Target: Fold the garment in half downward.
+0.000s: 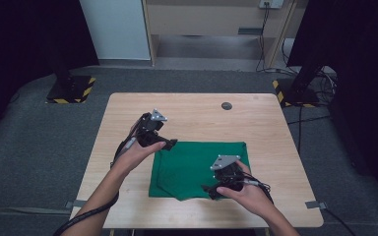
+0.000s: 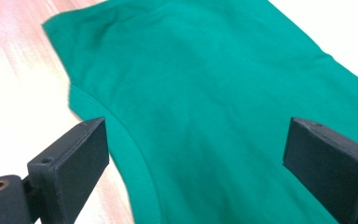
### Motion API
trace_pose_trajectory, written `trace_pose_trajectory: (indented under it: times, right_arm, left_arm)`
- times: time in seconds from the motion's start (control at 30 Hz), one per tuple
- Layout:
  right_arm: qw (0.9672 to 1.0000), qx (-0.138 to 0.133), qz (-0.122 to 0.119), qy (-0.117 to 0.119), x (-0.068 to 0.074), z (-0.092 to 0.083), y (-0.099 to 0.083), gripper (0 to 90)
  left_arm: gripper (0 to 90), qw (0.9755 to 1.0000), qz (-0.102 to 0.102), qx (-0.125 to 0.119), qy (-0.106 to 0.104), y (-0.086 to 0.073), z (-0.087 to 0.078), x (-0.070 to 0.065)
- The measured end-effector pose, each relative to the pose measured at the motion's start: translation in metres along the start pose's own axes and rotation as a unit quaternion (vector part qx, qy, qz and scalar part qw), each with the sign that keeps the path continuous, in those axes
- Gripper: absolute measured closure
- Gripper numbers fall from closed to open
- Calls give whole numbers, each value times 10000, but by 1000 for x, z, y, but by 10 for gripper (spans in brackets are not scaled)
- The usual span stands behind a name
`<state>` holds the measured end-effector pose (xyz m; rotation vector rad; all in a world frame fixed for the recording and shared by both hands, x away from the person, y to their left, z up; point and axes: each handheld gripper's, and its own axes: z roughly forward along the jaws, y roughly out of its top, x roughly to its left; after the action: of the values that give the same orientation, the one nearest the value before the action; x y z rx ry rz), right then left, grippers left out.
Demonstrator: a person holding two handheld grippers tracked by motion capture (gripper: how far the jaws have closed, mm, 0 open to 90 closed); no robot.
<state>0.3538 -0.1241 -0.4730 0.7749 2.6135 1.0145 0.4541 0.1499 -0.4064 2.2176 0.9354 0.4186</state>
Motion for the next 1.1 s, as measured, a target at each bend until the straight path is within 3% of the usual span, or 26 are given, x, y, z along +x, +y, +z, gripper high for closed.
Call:
trace_pose_trajectory:
  times: [0.57, 0.7, 1.1]
  right_arm:
    - [9995, 69, -159, 261, 17, 18, 13, 77]
    - [9994, 101, -169, 299, 19, 22, 13, 78]
    - [9989, 141, -155, 409, 25, 33, 15, 79]
  left_arm:
    - [61, 10000, 21, 49, 3, 3, 5, 6]
    - [60, 9999, 117, 119, 12, 4, 10, 7]
    - [61, 9996, 27, 269, 24, -2, 23, 15]
